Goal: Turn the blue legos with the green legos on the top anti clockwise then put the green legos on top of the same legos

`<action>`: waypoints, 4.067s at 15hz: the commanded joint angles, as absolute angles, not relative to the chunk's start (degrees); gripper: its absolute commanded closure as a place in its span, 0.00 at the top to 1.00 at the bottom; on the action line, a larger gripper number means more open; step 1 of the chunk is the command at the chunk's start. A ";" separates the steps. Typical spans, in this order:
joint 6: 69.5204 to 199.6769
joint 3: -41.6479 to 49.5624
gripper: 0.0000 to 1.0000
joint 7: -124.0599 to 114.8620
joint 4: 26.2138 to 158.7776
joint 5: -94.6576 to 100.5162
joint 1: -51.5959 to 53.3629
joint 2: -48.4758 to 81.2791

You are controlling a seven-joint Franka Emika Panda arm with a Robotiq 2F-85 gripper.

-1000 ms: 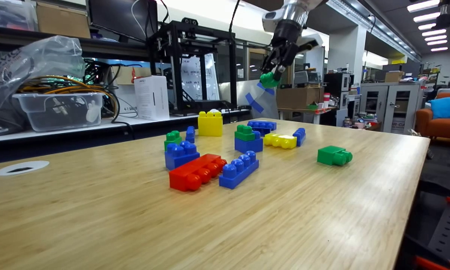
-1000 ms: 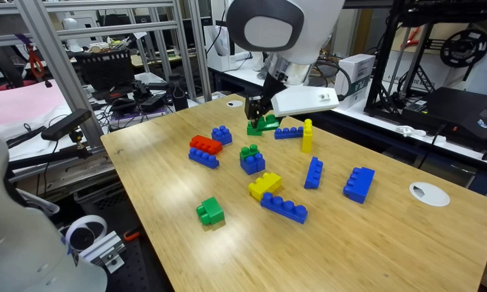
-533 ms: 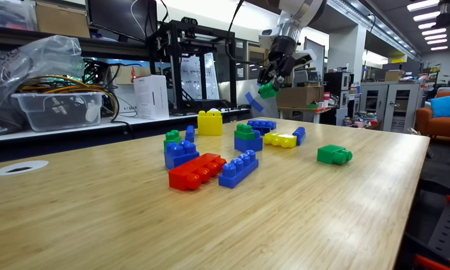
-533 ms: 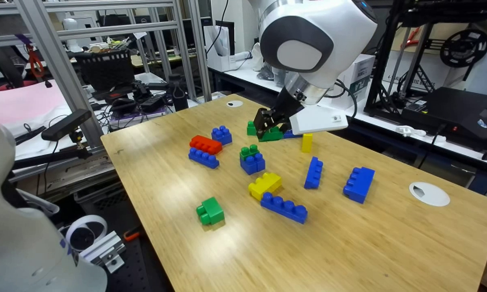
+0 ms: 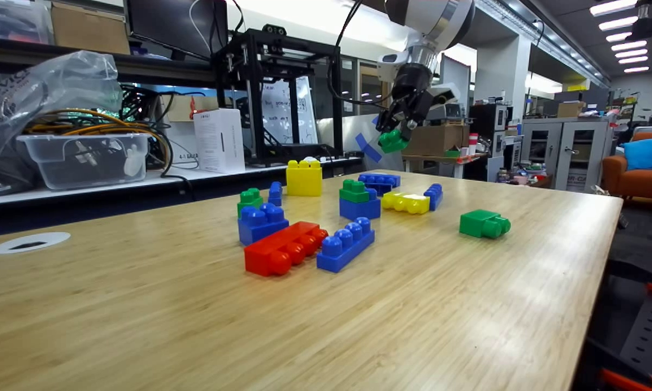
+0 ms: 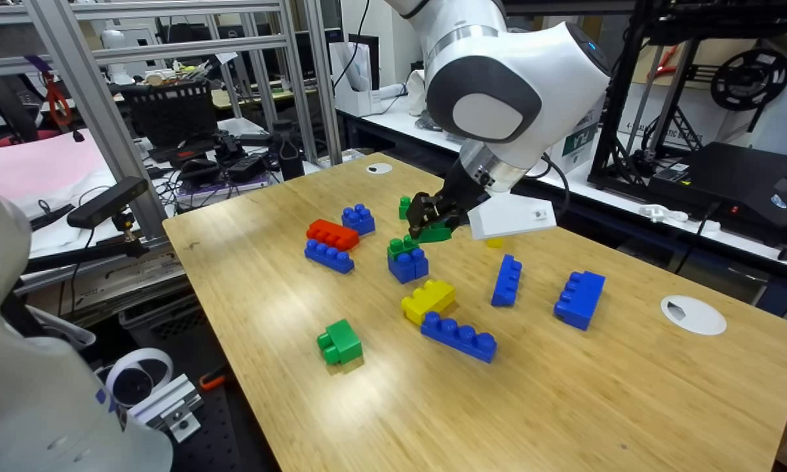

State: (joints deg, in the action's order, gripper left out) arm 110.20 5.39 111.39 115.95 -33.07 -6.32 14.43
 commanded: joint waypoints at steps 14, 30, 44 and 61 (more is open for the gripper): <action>110.69 2.53 0.45 113.00 117.63 -37.45 -8.09 13.71; 110.18 3.71 0.45 131.92 125.00 -60.23 -8.88 15.76; 110.34 2.99 0.45 134.86 123.11 -58.97 -7.86 21.04; 109.37 2.26 0.45 140.63 117.91 -60.62 -8.57 26.50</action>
